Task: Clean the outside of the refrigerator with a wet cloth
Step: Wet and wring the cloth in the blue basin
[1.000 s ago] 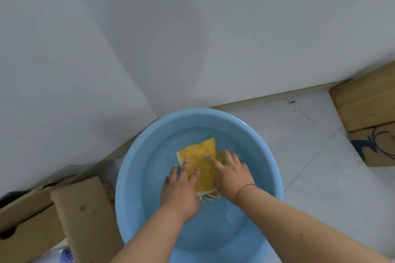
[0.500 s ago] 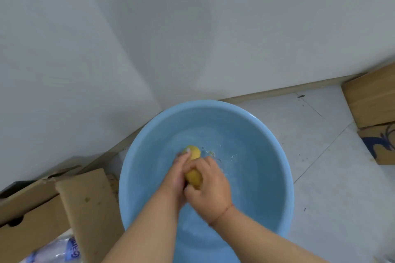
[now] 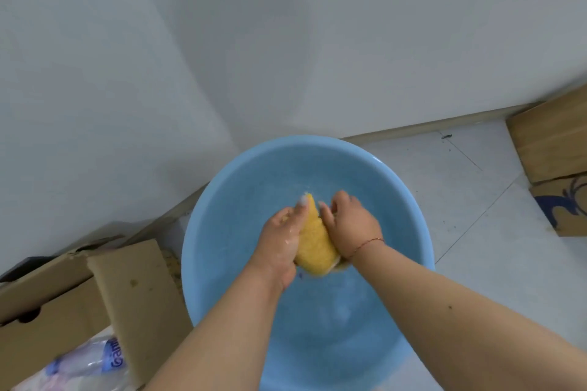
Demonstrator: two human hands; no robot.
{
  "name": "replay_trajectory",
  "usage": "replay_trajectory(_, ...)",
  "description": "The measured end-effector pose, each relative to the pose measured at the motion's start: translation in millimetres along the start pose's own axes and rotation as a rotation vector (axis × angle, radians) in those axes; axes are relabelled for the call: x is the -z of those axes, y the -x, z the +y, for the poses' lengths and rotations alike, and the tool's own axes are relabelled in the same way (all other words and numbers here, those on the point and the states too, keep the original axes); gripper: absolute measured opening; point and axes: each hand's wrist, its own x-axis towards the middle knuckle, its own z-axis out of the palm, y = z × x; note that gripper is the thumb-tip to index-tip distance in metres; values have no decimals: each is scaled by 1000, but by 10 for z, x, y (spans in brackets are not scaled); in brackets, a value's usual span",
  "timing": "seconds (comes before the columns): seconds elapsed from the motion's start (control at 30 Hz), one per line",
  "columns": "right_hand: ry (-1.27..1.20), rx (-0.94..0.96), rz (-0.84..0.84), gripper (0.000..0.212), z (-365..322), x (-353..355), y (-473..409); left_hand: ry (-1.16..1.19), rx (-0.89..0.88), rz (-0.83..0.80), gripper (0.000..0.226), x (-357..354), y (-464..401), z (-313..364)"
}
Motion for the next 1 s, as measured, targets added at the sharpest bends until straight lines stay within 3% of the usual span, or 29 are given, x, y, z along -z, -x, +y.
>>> replay_trajectory(0.1, 53, -193, 33, 47, 254, -153, -17, -252, -160, 165, 26, 93, -45, -151)
replay_trajectory(0.13, 78, -208, 29, 52, 305, -221, 18, -366, -141, 186, 21, 162, -86, -247)
replay_trajectory(0.2, 174, -146, -105, 65, 338, -385, 114, -664, -49, 134, 43, 276, -161, -402)
replay_trajectory(0.27, 64, -164, -289, 71, 249, -525, 192, -825, 78, 37, 58, 285, -183, -464)
replay_trajectory(0.33, -170, -294, -371, 55, 91, -583, 223, -611, 223, -6, 63, 204, -133, -422)
replay_trajectory(0.37, -256, -311, -347, 45, -10, -582, 234, -447, 269, -8, 54, 178, -93, -387)
replay_trajectory(0.43, -376, -281, -314, 30, -194, -487, 271, -152, 359, -27, 37, 157, -19, -269)
replay_trajectory(0.5, -599, -267, -321, 23, -333, -309, 380, 104, 413, -131, 39, 172, 51, -83)
replay_trajectory(0.6, -1080, -334, -499, 32, -381, 28, 508, 394, 325, -210, 31, 115, 151, 174)
replay_trajectory(0.67, -1257, -428, -546, 41, -359, 165, 487, 466, 338, -231, 46, 18, 182, 282)
replay_trajectory(0.73, -1054, -444, -428, 40, -361, 224, 409, 415, 410, -236, 45, -90, 184, 336)
replay_trajectory(0.8, -631, -231, -232, 40, -367, 247, 386, 323, 433, -238, 45, -166, 194, 383)
replay_trajectory(0.83, -561, -121, -215, 47, -382, 248, 403, 303, 417, -221, 52, -166, 182, 393)
replay_trajectory(0.9, -694, -62, -347, 66, -407, 243, 433, 302, 358, -207, 68, -157, 155, 423)
replay_trajectory(0.97, -801, -129, -482, 84, -396, 233, 438, 281, 356, -273, 81, -143, 144, 467)
replay_trajectory(1.0, -848, -149, -528, 83, -375, 254, 434, 234, 361, -315, 84, -149, 155, 499)
